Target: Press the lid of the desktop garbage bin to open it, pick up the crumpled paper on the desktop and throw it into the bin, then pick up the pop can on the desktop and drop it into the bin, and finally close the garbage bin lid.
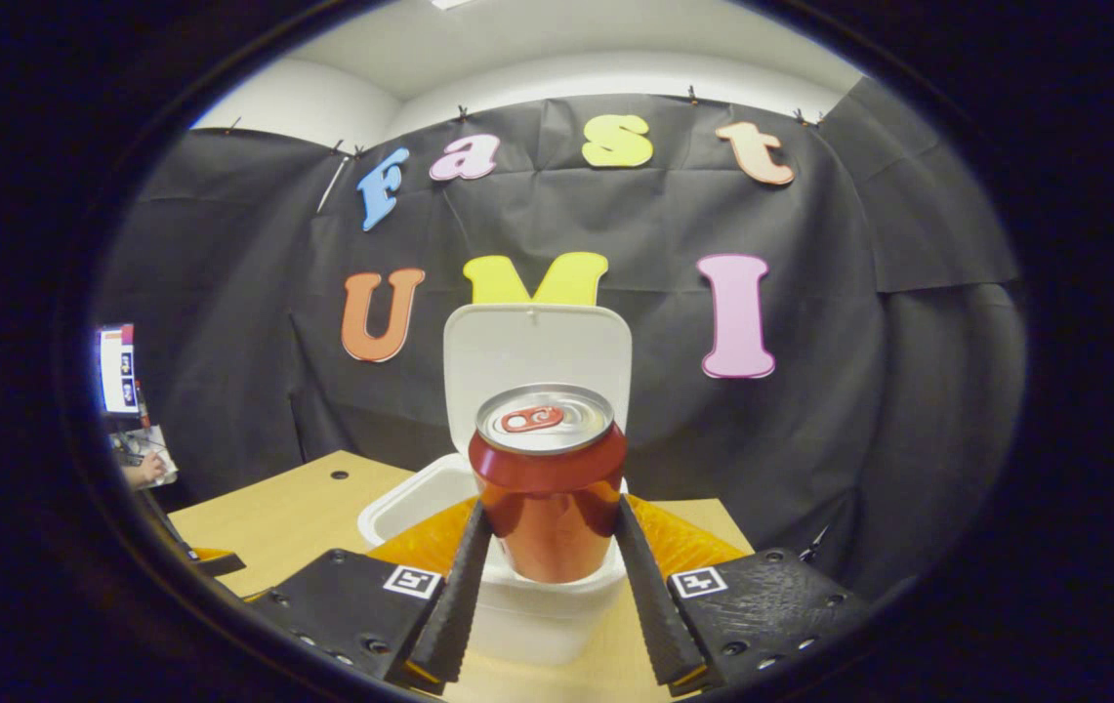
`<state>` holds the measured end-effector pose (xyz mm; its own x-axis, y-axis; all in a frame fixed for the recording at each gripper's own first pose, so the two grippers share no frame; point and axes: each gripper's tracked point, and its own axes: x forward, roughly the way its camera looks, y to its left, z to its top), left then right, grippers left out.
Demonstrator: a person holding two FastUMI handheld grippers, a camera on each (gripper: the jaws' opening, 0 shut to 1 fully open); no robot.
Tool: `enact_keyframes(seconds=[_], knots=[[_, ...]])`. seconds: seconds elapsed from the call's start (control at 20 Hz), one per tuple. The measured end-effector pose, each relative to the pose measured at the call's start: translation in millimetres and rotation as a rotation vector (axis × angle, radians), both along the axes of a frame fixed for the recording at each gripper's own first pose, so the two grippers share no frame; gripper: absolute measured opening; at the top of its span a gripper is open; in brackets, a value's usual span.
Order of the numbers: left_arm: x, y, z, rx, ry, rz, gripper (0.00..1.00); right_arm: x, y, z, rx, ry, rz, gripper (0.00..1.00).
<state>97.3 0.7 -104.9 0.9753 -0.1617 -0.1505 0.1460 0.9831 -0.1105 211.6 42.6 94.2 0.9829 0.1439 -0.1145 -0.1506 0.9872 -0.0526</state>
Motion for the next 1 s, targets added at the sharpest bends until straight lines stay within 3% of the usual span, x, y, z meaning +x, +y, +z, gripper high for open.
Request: enact_keyframes(seconds=[0.1, 0.15, 0.35, 0.5, 0.75, 1.0], knots=[[-2, -3, -2, -0.008, -0.001, -0.012, 0.98, 17, 2, 5, 0.015, 0.005, -0.024, 0.70], [-1, -3, -3, -0.010, 0.002, -0.016, 0.98, 25, 7, 4, 0.045, 0.021, -0.017, 0.64], [-2, -1, -3, -0.001, 0.004, -0.024, 0.98, 57, 25, -1, 0.109, 0.092, 0.013, 0.64], [-5, 0, -2, -0.006, -0.009, -0.036, 0.98, 78, 21, -13, 0.102, 0.137, -0.018, 0.63], [-6, 5, -13, -0.022, 0.018, -0.042, 0.98, 89, 28, -28, 0.132, 0.202, -0.014, 0.69], [-7, 12, -28, -0.041, 0.057, -0.029, 0.98, 91, 30, -17, 0.102, 0.169, -0.025, 0.76]])
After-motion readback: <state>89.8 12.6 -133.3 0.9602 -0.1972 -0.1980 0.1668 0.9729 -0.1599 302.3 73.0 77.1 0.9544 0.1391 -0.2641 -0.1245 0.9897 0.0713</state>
